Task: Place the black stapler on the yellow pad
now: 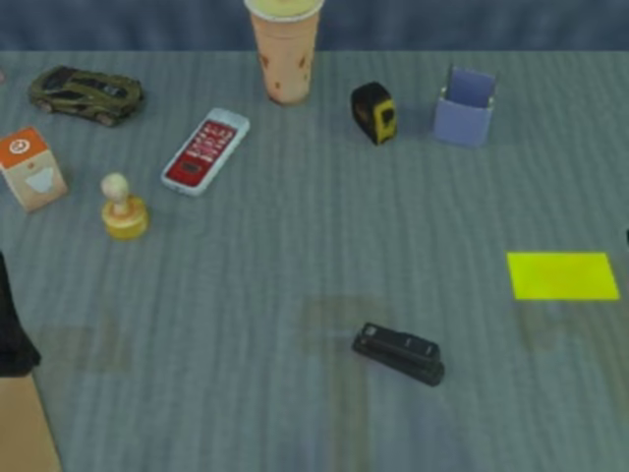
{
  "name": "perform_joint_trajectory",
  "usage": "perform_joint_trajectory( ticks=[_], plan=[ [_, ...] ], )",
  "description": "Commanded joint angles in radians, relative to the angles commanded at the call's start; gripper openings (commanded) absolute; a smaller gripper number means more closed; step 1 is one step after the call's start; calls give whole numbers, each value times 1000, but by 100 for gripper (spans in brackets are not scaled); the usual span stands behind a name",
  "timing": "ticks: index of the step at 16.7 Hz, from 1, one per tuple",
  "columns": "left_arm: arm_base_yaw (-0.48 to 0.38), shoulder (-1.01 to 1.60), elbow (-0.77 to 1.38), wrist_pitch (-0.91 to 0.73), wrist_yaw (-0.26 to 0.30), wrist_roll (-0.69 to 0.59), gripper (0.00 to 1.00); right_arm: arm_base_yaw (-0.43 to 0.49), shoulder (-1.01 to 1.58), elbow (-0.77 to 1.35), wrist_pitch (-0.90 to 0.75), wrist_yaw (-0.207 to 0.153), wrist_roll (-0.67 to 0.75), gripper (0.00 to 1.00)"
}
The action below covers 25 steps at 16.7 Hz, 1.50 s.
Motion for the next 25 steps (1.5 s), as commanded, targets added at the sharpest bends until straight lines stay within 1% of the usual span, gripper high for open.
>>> perform_joint_trajectory(
  ticks=[7, 10, 13, 17, 25],
  plan=[
    [0, 0, 0, 0, 0, 0, 100, 241, 754, 529, -414, -6, -131, 100],
    [0, 0, 0, 0, 0, 0, 100, 330, 996, 727, -558, -9, -179, 100],
    [0, 0, 0, 0, 0, 0, 100, 399, 1192, 891, -664, -9, -217, 100],
    [0, 0, 0, 0, 0, 0, 100, 450, 1328, 1016, -738, -6, -246, 100],
    [0, 0, 0, 0, 0, 0, 100, 451, 1342, 1010, -726, -6, -248, 100]
  ],
)
